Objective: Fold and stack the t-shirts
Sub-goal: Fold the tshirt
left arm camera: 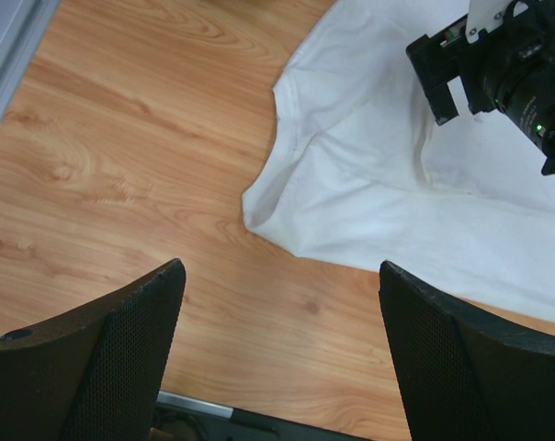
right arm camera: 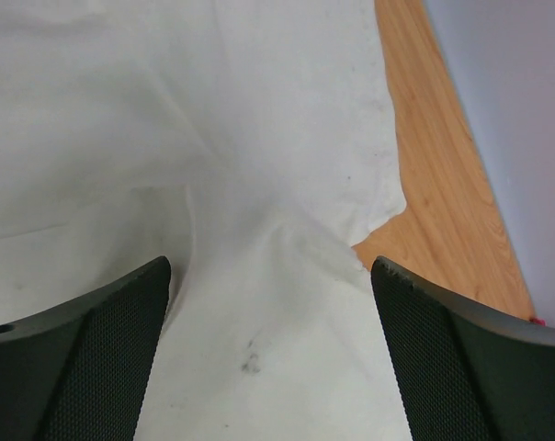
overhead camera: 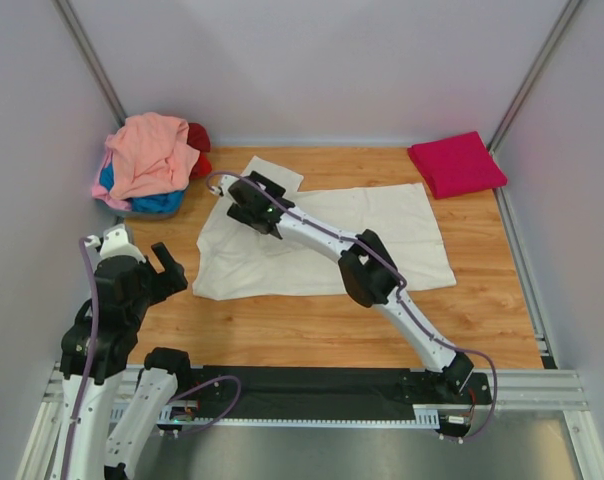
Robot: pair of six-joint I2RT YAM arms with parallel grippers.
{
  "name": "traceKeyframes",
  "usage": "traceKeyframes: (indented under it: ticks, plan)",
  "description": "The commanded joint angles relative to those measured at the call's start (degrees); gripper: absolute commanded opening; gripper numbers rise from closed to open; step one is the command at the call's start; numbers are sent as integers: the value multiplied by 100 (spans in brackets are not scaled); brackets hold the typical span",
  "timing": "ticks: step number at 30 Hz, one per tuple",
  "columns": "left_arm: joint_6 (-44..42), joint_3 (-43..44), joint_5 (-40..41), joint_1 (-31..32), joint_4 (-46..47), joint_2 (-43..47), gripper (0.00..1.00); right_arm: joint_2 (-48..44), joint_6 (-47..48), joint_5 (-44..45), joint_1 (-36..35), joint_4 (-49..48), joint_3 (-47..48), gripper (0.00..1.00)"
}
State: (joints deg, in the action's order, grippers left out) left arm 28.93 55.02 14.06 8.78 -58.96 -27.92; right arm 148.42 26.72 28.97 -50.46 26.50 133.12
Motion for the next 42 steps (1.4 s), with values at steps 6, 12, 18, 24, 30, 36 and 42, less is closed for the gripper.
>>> traceKeyframes:
  ticks: [6,12,18,24,30,36,42]
  plan:
    - [43,-1,70,-95,-2,-99,92,-488,-263,83,325,-173,162,93]
    - [34,-1,52,-139,7,-99,92,-1736,-1212,-717,379,-49,-750,94]
    - [25,-9,26,-148,25,-91,91,-1851,-2898,-1831,1054,1251,-154,87]
    - [16,-9,9,-148,34,-91,91,-3003,-3050,-2730,530,365,-2377,58]
    - [8,-9,0,-148,42,-38,91,-2994,-3778,-3520,28,462,-2975,0]
    - [8,-18,-9,-148,42,-38,91,-2740,-4122,-3767,-271,426,-3064,0]
    - [8,-18,0,-148,42,-12,91,-2205,-3868,-3425,-316,803,-2766,0]
